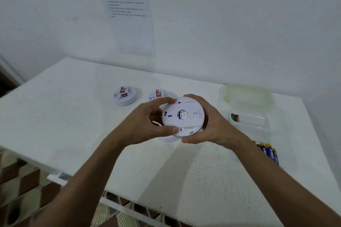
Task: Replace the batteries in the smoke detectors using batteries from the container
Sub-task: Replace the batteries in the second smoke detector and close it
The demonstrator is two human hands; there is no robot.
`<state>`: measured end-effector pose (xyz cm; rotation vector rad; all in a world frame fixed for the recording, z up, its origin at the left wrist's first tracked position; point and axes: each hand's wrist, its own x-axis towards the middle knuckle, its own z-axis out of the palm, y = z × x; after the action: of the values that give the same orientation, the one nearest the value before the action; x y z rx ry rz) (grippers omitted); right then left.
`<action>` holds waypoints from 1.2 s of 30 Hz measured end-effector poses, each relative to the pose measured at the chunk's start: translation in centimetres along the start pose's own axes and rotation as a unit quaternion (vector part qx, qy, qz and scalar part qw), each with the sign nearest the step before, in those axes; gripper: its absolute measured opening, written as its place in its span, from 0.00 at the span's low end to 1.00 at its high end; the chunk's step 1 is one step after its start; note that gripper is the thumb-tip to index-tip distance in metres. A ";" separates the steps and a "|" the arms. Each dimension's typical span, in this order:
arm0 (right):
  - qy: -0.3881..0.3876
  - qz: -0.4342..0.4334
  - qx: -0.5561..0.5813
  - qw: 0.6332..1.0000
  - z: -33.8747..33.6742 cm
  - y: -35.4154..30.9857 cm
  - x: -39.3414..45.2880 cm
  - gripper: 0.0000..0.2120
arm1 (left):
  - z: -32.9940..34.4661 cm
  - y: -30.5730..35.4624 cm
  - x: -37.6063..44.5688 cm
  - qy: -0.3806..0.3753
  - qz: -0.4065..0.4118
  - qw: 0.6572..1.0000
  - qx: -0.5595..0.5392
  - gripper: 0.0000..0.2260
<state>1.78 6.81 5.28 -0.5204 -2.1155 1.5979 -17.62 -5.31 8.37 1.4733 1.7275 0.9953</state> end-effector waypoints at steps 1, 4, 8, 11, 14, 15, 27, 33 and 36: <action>-0.010 0.001 0.002 1.000 0.2 0.0 0.1 0.45 | -0.2 0.0 -0.2 0.005 -0.002 1.000 0.001 0.32; -0.032 -0.002 0.004 0.999 0.9 0.3 0.5 0.48 | -0.3 -0.5 -0.4 0.030 -0.009 0.999 0.004 0.32; -0.017 -0.006 0.010 1.000 1.6 0.7 0.6 0.51 | 0.1 -1.1 -0.6 0.054 -0.013 0.998 0.003 0.30; 0.027 -0.023 -0.024 0.999 1.6 1.1 0.6 0.46 | 0.8 -1.0 -0.5 0.077 -0.001 0.996 0.033 0.29; 0.061 -0.018 -0.025 0.998 1.1 1.4 0.2 0.46 | 1.8 -0.8 -0.1 0.096 0.010 0.995 0.036 0.29; 0.067 -0.018 -0.030 0.997 0.9 1.5 0.1 0.47 | 2.1 -0.8 0.0 0.099 0.012 0.994 0.033 0.29; 0.109 -0.005 -0.035 0.993 -1.4 1.7 -1.5 0.45 | 4.5 0.8 1.2 0.065 0.074 0.992 0.076 0.28; 0.107 0.005 -0.047 0.993 -2.1 1.7 -3.2 0.45 | 3.8 1.1 2.2 0.001 0.034 0.995 0.091 0.34; 0.107 0.006 -0.052 0.993 -2.1 1.8 -3.9 0.46 | 4.5 1.4 2.5 0.009 0.087 0.984 0.152 0.27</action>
<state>6.20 6.82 3.62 -0.7062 -2.0442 1.3768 -13.52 -2.14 7.34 1.8408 1.8497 0.8601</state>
